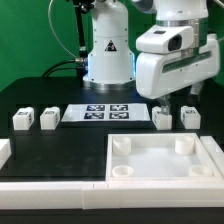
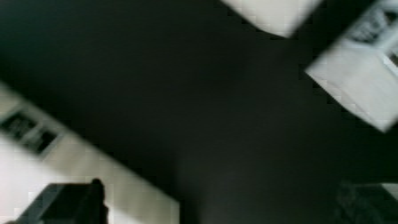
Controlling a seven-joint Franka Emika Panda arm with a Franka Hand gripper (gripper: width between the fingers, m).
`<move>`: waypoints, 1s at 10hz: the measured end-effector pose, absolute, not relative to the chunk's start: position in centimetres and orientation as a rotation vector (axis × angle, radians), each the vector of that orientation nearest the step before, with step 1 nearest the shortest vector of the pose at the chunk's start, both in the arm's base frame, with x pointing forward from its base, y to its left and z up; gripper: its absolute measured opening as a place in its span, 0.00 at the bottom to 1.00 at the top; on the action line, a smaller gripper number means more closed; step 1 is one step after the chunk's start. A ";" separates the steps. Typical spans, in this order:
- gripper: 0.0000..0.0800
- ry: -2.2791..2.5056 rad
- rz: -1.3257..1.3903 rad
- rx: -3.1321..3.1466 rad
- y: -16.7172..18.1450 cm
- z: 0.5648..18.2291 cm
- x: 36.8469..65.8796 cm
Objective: Assemble one leg
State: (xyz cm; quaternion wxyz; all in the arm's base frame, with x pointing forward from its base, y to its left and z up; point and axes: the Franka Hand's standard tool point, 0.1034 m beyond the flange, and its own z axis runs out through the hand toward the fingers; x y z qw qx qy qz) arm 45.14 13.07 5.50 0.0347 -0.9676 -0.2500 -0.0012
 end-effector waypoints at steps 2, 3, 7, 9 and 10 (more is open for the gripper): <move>0.81 -0.461 -0.004 -3.013 13.1 5.3 45.3; 0.81 -0.328 0.004 -3.026 13.3 5.3 45.2; 0.81 0.085 0.068 -3.027 17.0 5.1 43.6; 0.81 0.055 0.165 -3.036 17.7 4.5 42.3; 0.81 0.061 0.292 -3.036 17.4 4.0 41.9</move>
Offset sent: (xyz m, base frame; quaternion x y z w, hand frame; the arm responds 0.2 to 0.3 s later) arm 0.0000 0.0000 0.0000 0.0000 0.0000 0.1790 0.9838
